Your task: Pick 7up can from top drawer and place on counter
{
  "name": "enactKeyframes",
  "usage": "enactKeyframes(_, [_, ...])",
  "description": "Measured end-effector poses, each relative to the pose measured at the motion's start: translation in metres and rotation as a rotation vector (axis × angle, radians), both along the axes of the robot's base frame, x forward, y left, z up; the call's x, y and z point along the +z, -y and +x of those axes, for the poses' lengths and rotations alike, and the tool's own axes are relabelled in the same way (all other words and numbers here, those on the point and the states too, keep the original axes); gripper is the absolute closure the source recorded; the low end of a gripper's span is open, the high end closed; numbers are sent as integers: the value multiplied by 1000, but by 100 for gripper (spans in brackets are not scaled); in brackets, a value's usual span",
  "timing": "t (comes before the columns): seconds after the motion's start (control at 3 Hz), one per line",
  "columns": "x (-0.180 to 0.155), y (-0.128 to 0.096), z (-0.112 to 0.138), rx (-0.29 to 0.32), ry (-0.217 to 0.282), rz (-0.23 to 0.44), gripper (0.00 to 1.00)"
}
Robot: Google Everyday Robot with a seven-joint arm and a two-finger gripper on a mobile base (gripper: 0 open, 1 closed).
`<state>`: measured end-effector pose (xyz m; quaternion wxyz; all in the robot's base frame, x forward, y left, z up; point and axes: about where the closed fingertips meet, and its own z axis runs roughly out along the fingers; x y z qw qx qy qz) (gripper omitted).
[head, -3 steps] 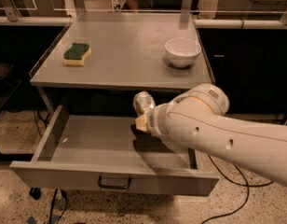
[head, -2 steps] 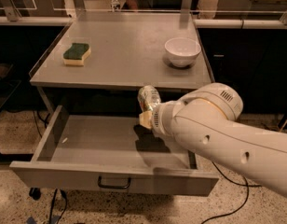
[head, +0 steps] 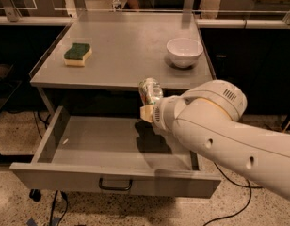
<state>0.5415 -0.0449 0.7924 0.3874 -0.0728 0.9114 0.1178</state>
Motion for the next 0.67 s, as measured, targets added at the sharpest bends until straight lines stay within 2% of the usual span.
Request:
enactKeyframes(0.33, [58, 17, 18, -46, 153, 4, 100])
enactKeyframes(0.67, [88, 30, 25, -61, 230, -9, 100])
